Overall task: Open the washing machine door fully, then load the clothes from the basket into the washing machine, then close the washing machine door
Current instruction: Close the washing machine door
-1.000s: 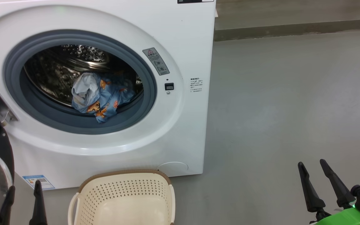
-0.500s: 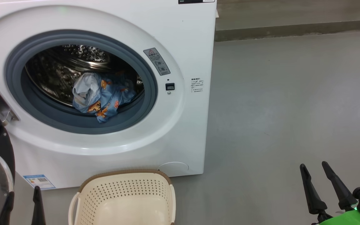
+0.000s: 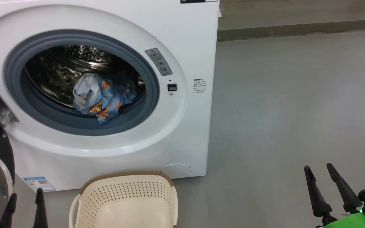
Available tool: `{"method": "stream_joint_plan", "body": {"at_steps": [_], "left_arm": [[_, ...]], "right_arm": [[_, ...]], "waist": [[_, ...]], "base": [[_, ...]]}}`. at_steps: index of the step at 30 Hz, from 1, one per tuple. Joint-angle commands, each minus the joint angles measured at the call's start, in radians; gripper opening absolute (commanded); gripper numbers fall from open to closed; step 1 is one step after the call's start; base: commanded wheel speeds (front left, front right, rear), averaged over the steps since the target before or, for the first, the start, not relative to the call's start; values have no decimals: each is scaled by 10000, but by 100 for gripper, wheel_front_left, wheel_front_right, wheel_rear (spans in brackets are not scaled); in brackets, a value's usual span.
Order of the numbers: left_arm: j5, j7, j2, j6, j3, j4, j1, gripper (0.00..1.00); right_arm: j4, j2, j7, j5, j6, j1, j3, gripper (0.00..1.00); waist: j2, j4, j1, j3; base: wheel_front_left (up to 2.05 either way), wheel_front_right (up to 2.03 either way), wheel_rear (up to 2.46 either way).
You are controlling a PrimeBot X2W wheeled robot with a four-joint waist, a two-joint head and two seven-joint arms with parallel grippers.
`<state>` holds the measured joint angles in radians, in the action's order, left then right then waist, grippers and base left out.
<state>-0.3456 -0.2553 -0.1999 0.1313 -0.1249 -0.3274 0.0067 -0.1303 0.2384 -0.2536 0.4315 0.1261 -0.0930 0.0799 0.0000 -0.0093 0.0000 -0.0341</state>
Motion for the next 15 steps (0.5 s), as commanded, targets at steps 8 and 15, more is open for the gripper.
{"method": "stream_joint_plan", "body": {"at_steps": [8, 15], "left_arm": [[-291, -65, -308, -6, -222, 155, -217, 100], [-318, -65, -323, -6, -191, 204, -229, 100]], "right_arm": [[262, 232, -82, -33, 46, 154, 106, 100], [276, 250, -82, -34, 46, 146, 100, 100]], "waist": [[0, 10, 0, 56], [0, 32, 0, 85]], "base": [[-11, 11, 0], [-75, 75, 0]]}}
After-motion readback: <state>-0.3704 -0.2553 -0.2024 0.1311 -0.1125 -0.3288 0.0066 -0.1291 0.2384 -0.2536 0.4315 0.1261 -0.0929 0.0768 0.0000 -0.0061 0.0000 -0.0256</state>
